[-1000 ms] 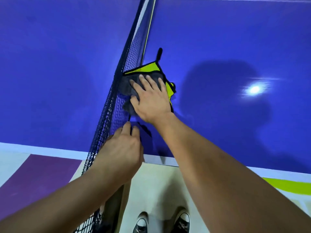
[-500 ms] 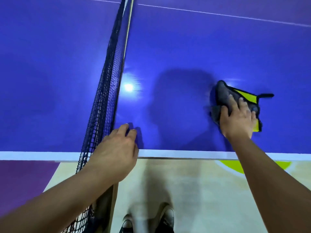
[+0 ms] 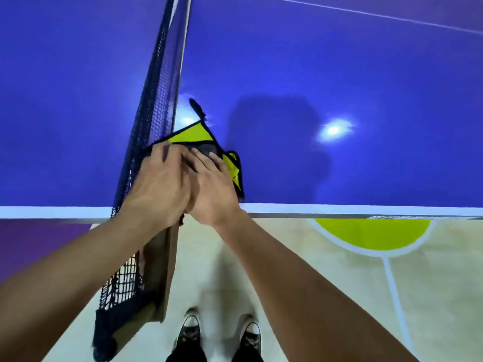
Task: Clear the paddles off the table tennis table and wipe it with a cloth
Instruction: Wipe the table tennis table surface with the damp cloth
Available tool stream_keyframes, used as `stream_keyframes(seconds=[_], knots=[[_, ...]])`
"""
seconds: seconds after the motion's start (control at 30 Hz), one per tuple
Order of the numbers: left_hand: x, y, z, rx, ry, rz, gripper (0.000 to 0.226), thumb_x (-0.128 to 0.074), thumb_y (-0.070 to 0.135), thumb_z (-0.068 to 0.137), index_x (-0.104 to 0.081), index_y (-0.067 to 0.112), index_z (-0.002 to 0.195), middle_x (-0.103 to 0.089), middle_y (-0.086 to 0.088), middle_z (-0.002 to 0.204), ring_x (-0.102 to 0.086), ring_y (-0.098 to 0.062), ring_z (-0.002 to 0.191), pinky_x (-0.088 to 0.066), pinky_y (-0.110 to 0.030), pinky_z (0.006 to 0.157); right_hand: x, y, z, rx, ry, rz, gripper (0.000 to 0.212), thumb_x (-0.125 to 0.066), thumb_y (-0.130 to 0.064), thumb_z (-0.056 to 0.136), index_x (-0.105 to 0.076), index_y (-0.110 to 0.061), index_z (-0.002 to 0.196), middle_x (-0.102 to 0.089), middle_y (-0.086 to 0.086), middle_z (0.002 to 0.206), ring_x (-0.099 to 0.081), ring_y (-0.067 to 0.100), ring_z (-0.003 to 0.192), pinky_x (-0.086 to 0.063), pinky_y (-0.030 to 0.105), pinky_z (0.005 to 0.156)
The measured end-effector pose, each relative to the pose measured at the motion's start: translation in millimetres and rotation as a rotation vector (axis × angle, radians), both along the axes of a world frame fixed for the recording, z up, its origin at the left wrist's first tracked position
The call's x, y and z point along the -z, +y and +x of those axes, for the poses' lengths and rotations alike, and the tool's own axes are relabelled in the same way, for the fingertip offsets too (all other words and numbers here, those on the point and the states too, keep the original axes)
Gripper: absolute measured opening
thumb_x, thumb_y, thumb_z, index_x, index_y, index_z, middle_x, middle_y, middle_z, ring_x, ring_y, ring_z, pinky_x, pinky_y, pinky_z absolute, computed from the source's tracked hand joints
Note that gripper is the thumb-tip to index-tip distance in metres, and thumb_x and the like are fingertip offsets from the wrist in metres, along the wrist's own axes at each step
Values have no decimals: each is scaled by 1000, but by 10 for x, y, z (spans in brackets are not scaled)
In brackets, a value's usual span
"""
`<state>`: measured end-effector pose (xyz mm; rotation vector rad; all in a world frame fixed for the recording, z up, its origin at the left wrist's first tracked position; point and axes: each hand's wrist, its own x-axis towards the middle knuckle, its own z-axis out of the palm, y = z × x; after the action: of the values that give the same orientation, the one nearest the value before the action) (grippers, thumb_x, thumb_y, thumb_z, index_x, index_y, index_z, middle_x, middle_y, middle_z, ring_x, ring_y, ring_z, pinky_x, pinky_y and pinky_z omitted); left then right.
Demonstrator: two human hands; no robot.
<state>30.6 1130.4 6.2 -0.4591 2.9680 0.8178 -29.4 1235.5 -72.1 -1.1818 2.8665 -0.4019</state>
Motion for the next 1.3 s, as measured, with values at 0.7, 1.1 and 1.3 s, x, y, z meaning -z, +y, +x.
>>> stream_keyframes(seconds=[0.7,1.1,1.3], knots=[[375,1390,-320,136,-284,-219,57,-34,43,100,-24,33,155,-9,-3,169,-8,-30,154,-8,-51,124,65,3367,-1129,868,-33,34,68,-25,-61,91,-32,-44,156,-23,2,168,-21,21,154,-3,55,125],[282,1477,-58,147,-317,-225,60,-45,36,96,-30,27,154,-19,-2,166,-19,-31,150,-16,-46,119,-21,2664,-143,-87,67,10,66,-62,-29,91,-43,-35,154,-39,2,162,-39,23,146,-21,53,121],[-69,1564,492,144,-339,-277,51,-46,33,93,-45,20,143,-40,-7,153,-34,-29,140,-22,-44,115,-330,2614,-44,47,-106,12,60,-67,-16,89,-54,-32,146,-56,-2,143,-52,29,124,-39,48,98]])
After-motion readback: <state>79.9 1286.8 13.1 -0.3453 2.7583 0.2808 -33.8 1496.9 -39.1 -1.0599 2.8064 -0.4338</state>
